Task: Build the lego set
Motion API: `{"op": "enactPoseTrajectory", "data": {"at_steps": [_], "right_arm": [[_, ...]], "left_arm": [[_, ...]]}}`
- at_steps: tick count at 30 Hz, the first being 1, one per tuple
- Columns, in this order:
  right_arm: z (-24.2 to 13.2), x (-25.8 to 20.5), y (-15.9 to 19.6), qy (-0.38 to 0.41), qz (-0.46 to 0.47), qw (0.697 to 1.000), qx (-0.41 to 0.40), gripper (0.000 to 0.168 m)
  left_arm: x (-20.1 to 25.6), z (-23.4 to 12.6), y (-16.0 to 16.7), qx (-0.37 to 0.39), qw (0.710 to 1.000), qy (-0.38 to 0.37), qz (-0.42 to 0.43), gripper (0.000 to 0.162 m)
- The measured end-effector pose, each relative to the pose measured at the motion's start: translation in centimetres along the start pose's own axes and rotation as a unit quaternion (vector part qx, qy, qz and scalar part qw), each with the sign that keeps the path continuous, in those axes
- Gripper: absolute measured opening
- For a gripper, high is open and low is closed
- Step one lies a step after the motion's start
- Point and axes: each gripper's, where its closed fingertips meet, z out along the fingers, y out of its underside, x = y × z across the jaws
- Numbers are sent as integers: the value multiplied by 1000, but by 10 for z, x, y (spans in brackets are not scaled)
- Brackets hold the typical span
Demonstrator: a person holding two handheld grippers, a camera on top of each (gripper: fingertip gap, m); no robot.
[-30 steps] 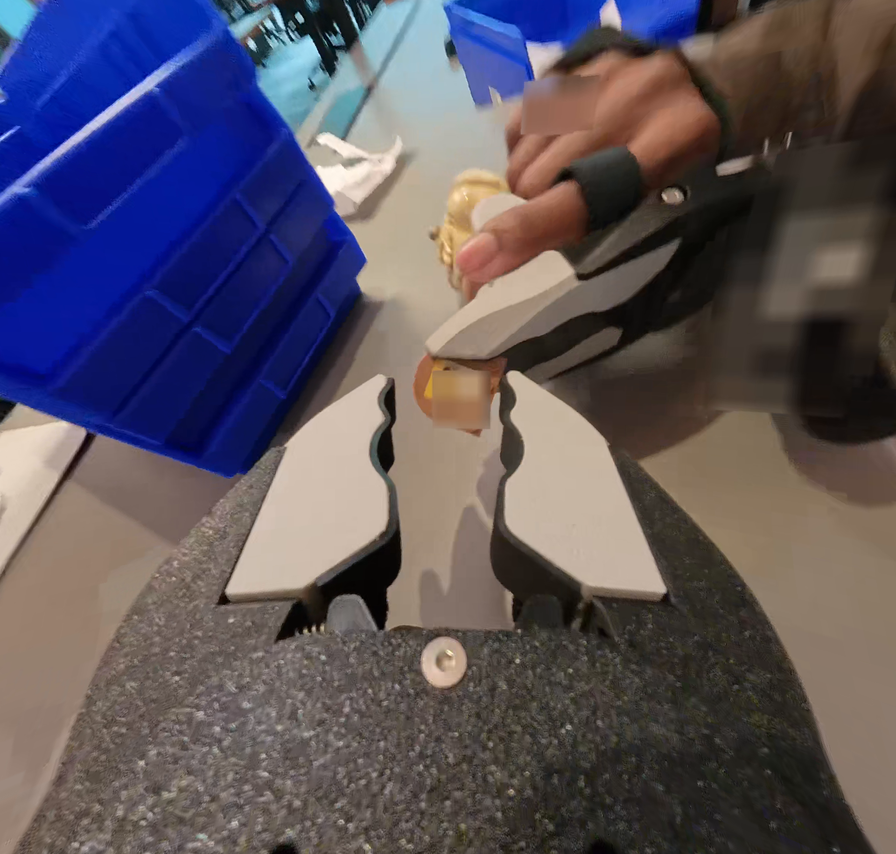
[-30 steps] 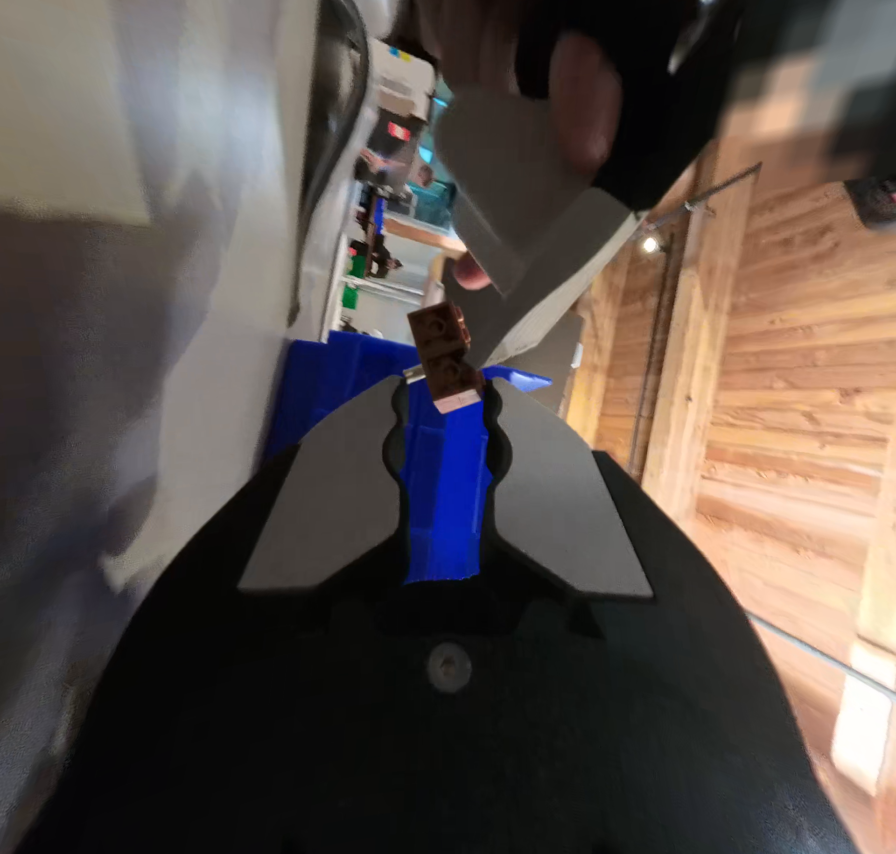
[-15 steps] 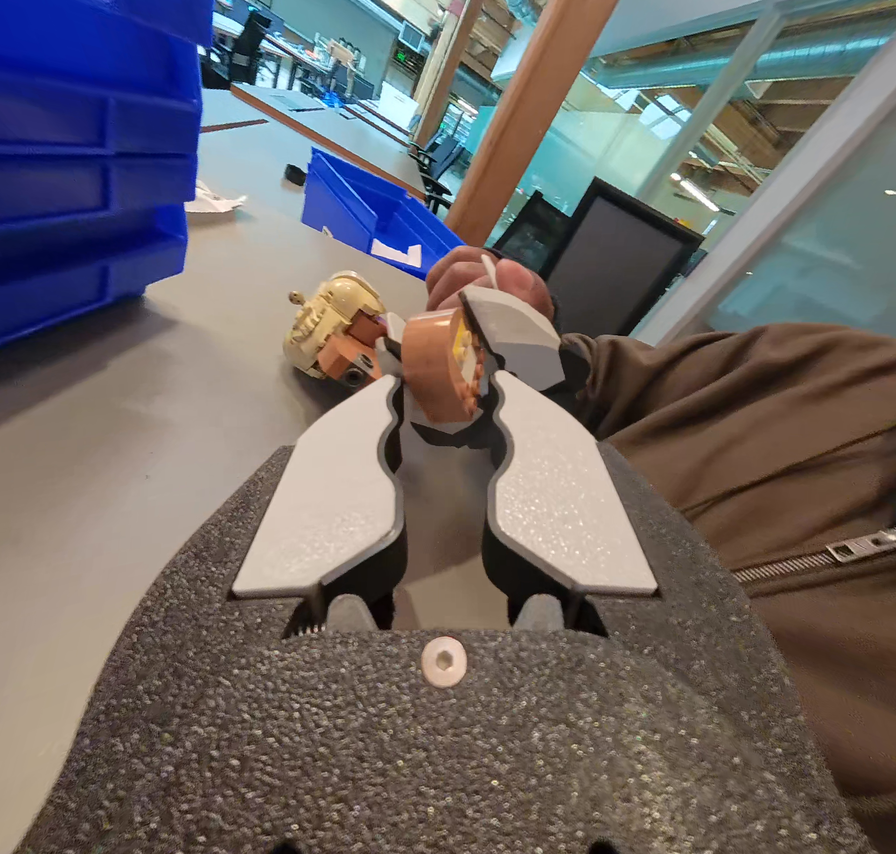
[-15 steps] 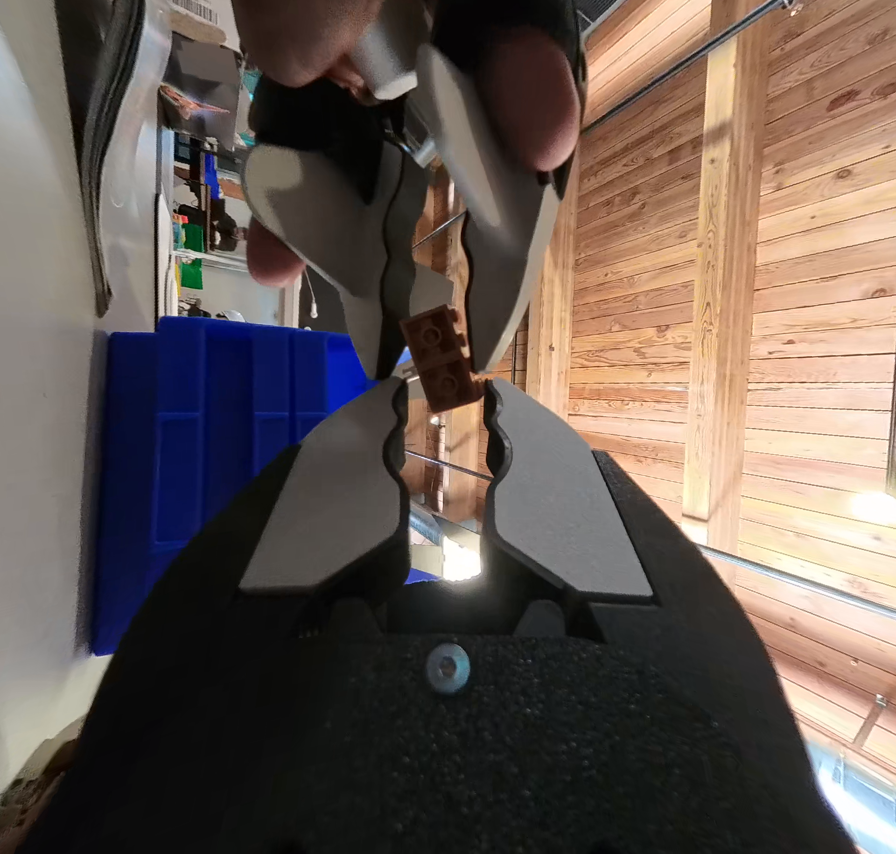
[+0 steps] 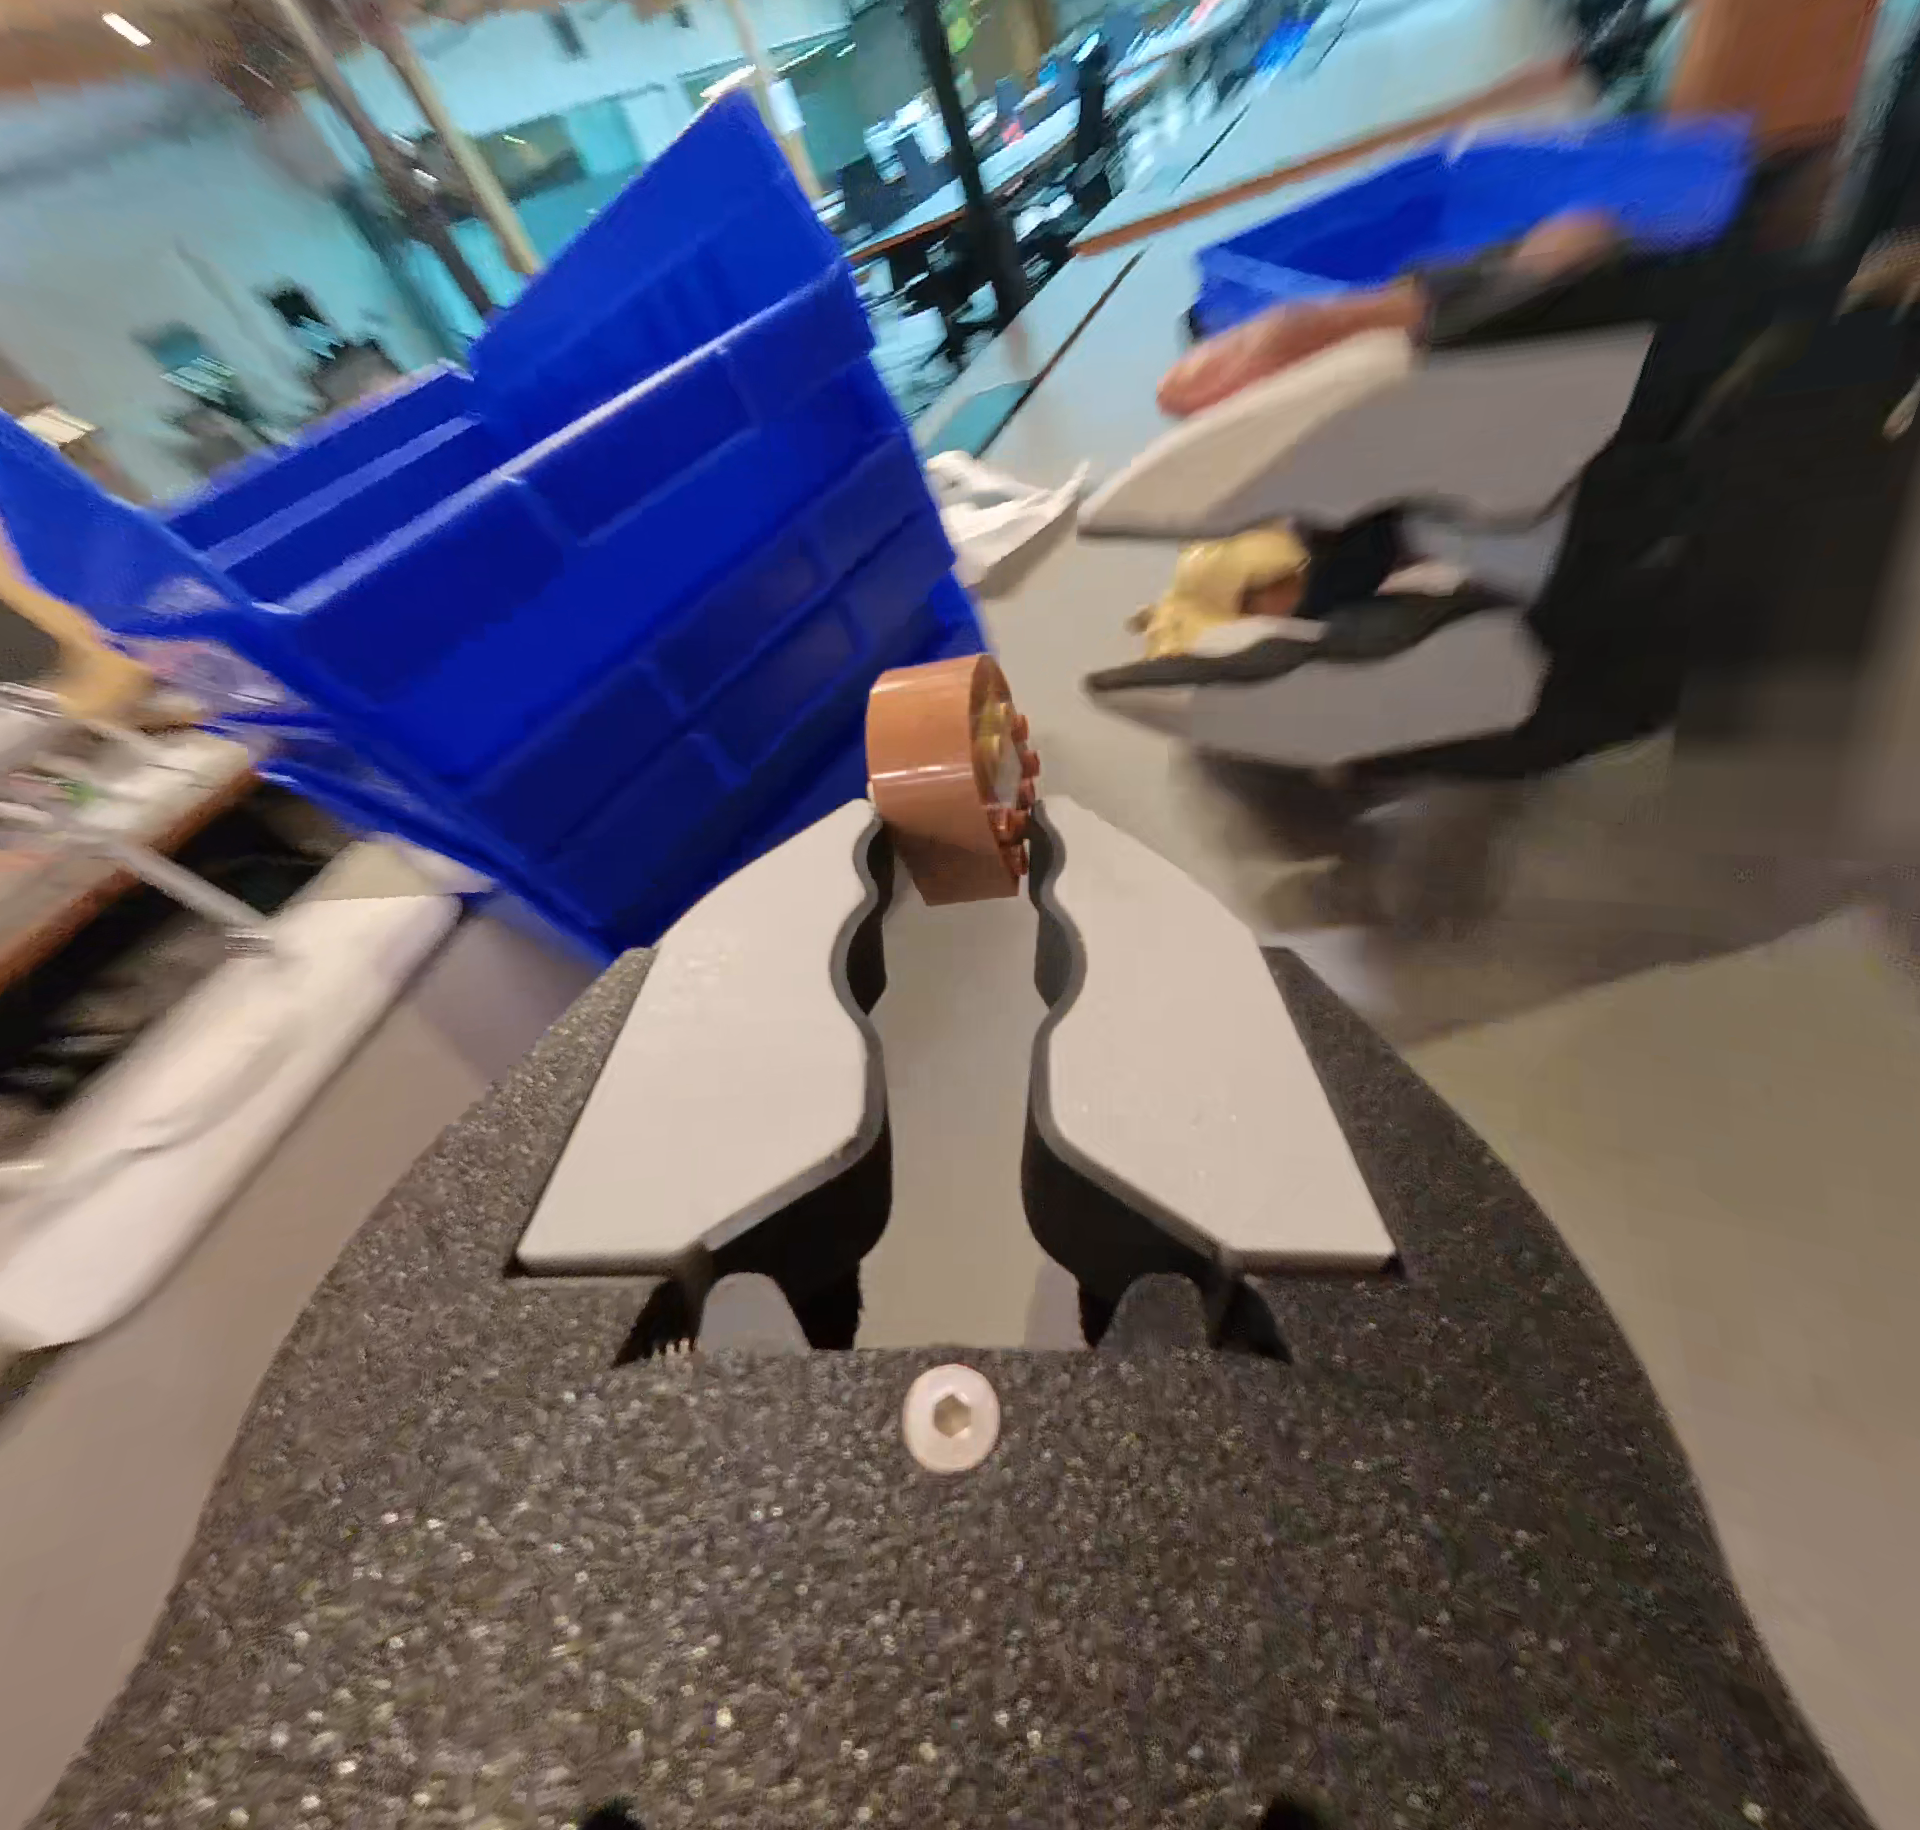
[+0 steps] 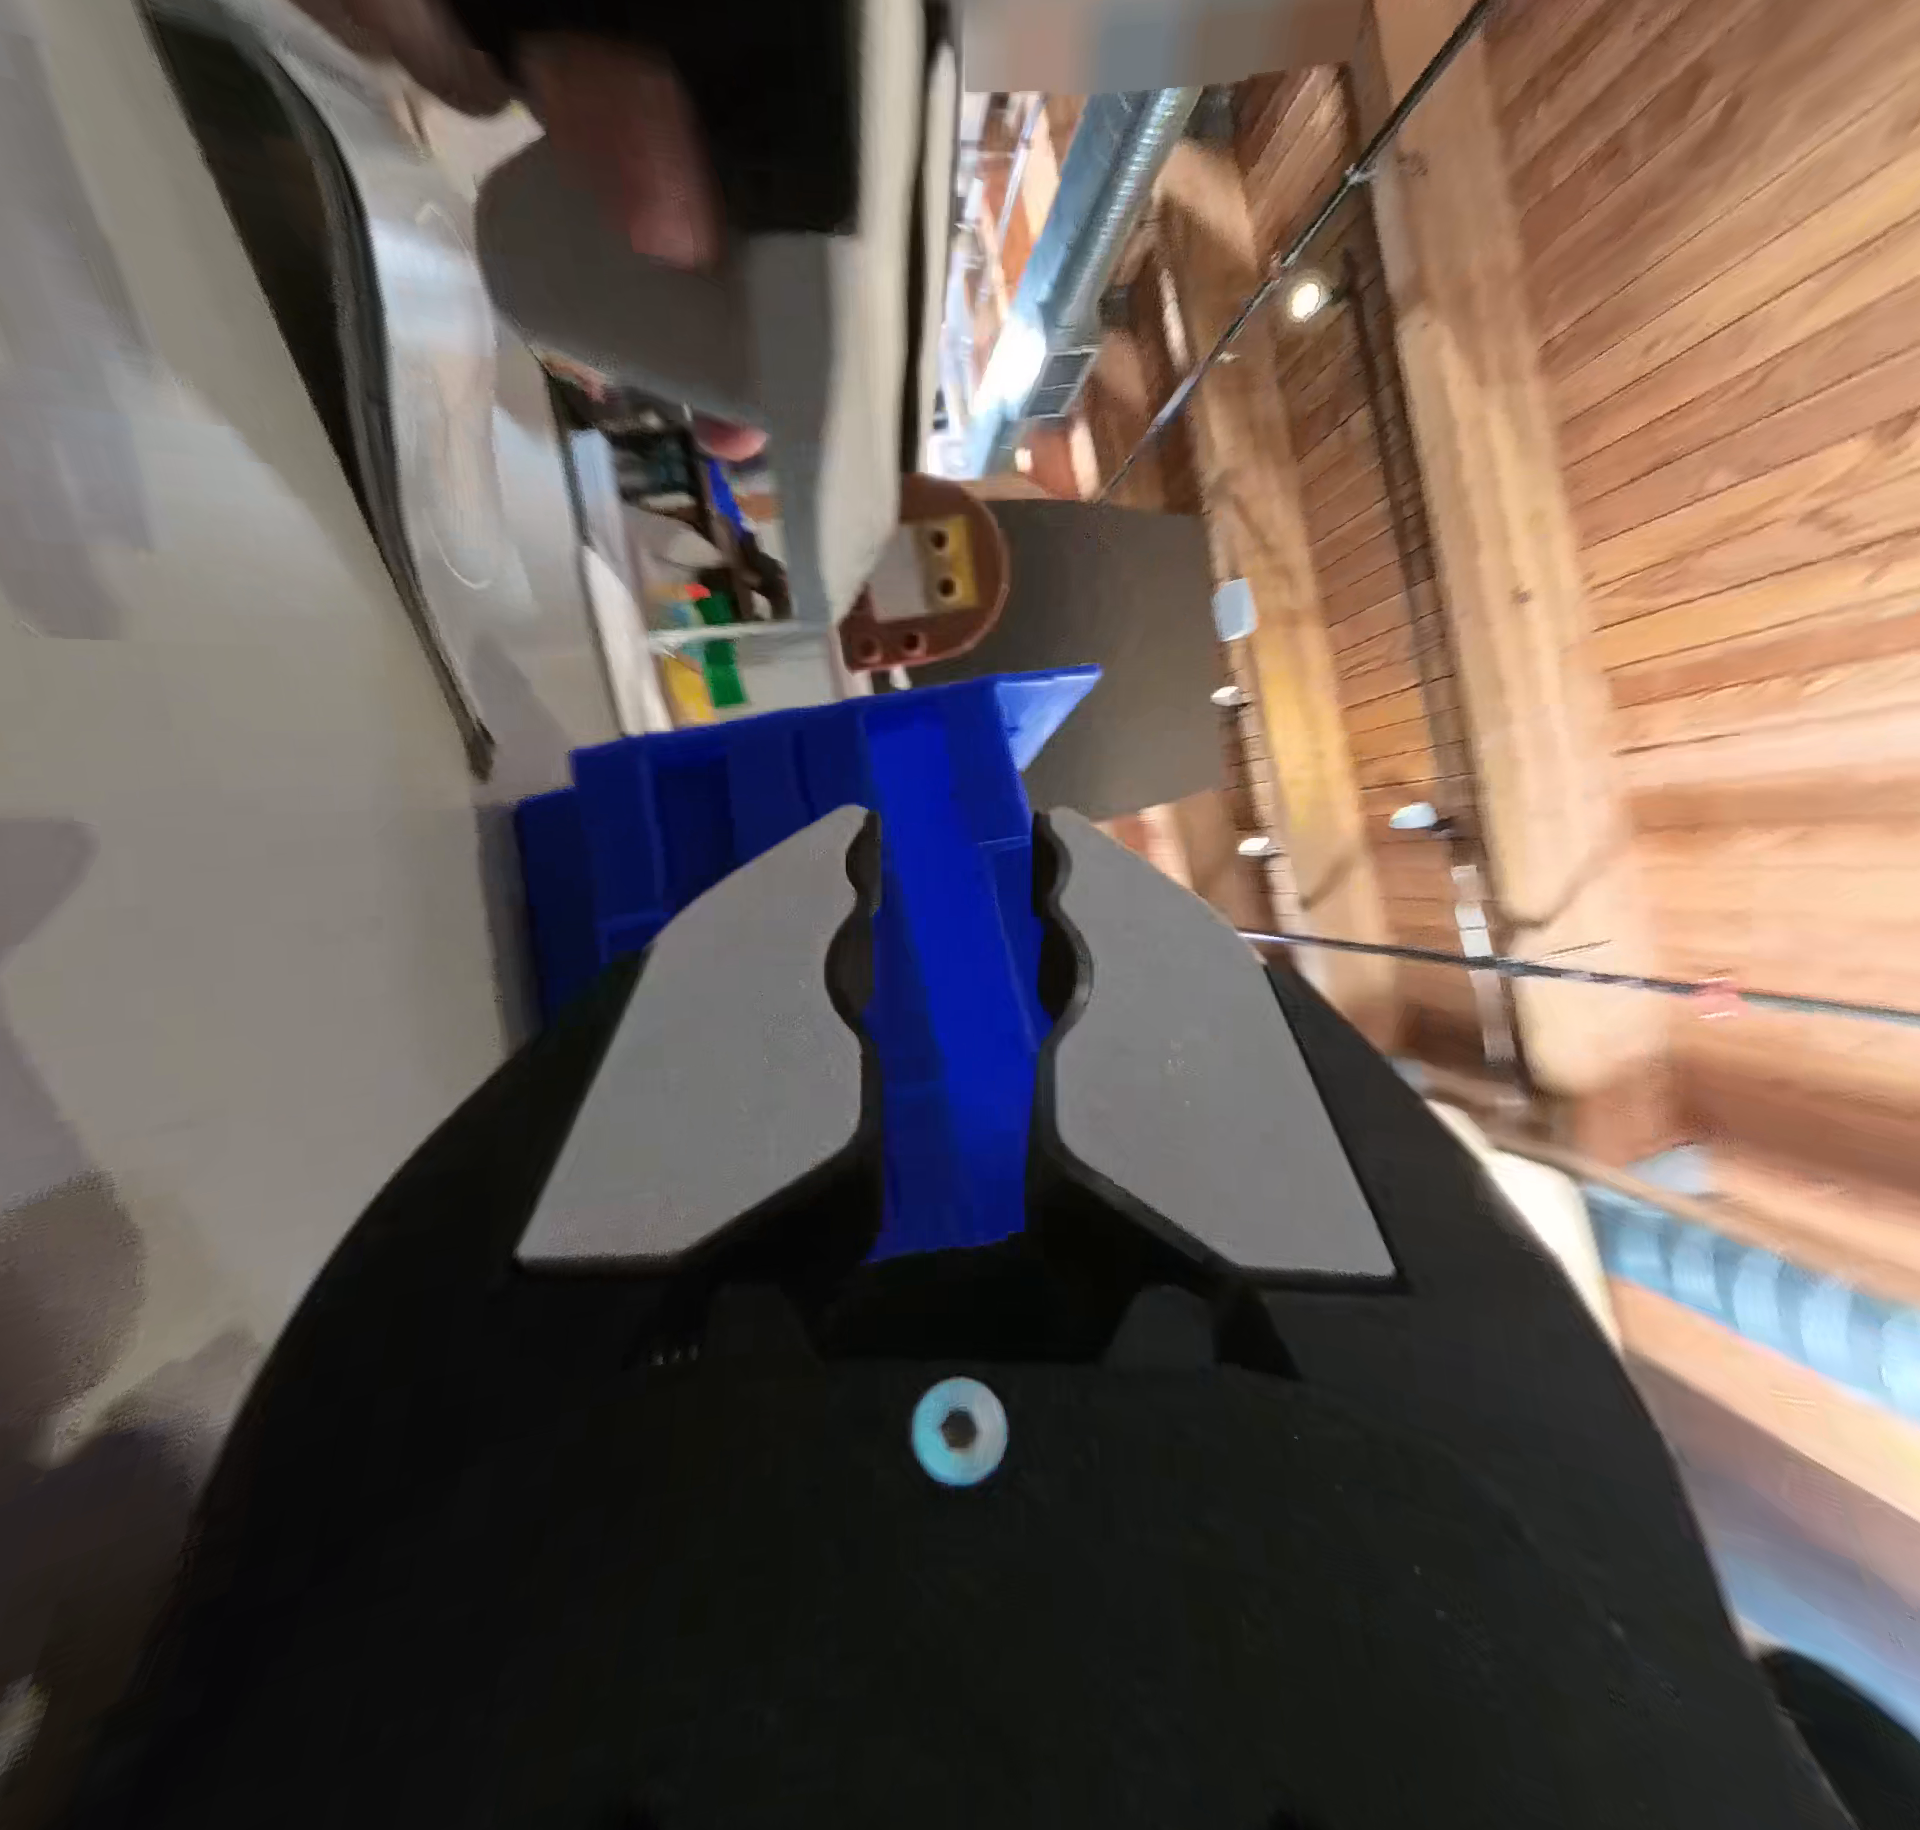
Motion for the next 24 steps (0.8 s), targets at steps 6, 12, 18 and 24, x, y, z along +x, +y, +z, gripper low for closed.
{"op": "enactPoseTrajectory", "data": {"at_steps": [6,12,18,24], "right_arm": [[1,-3,-11,-93,149,982,68,27],[5,0,-18,-121,122,983,69,27],[-21,-44,-62,-227,130,961,89,22],[-8,-55,-45,-199,114,973,11,20]], "left_arm": [[-15,-4,16,-50,972,-93,212,24],[-15,-5,16,-62,929,-130,340,24],[-17,-2,31,-90,923,-126,352,21],[-17,-1,37,-97,922,-121,354,20]]}}
